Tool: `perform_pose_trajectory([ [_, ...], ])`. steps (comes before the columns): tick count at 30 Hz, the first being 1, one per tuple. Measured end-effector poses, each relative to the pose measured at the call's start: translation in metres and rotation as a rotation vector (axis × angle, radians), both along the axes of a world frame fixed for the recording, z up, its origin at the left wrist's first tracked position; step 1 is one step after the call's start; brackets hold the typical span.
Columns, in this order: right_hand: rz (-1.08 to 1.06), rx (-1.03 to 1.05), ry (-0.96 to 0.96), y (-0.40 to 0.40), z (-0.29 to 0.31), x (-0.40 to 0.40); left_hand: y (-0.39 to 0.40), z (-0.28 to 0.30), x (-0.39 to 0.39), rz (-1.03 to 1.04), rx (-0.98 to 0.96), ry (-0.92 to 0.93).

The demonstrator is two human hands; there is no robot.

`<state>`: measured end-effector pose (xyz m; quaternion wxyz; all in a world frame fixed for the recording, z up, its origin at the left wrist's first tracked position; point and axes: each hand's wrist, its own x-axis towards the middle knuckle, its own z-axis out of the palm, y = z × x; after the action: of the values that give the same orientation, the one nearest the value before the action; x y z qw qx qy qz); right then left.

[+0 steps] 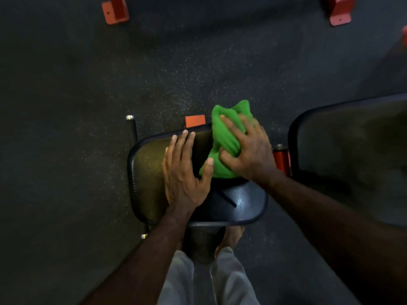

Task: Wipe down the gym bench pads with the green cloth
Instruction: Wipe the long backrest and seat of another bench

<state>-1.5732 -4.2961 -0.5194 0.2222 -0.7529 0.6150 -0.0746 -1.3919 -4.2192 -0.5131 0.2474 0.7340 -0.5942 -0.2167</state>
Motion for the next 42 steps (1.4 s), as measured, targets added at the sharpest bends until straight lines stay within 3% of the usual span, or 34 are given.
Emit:
perform_pose_trajectory([
  [2,-0.344,0.076,-0.129,0.0,-0.001,0.005,0.0,-0.001,-0.001,-0.007,0.002,-0.017],
  [4,-0.601,0.105,-0.13,0.02,0.008,0.033,0.0,-0.002,-0.001,-0.012,0.006,-0.024],
  [5,-0.601,0.11,-0.099,0.035,0.013,0.041,0.0,-0.002,-0.002,-0.015,0.008,-0.027],
  [10,-0.175,0.097,-0.058,0.069,0.006,-0.008,0.0,0.0,-0.002,-0.02,0.02,-0.03],
  [15,-0.626,0.169,-0.18,0.075,0.015,0.019,0.0,0.0,-0.004,-0.015,0.043,-0.059],
  [17,-0.648,0.164,-0.119,0.096,0.017,0.034,0.0,-0.001,-0.005,-0.021,0.055,-0.085],
  [21,-0.456,0.147,-0.113,0.117,0.01,0.013,0.0,0.0,-0.005,-0.035,0.076,-0.129],
  [27,-0.926,0.175,-0.261,0.098,0.015,0.031,-0.001,0.002,-0.007,-0.03,0.085,-0.156],
  [34,-0.656,0.188,-0.182,0.143,0.013,0.005,-0.001,0.001,-0.006,-0.027,0.087,-0.155],
  [42,-0.801,0.166,-0.206,0.102,0.014,0.024,0.0,-0.001,-0.009,-0.005,0.058,-0.144],
])
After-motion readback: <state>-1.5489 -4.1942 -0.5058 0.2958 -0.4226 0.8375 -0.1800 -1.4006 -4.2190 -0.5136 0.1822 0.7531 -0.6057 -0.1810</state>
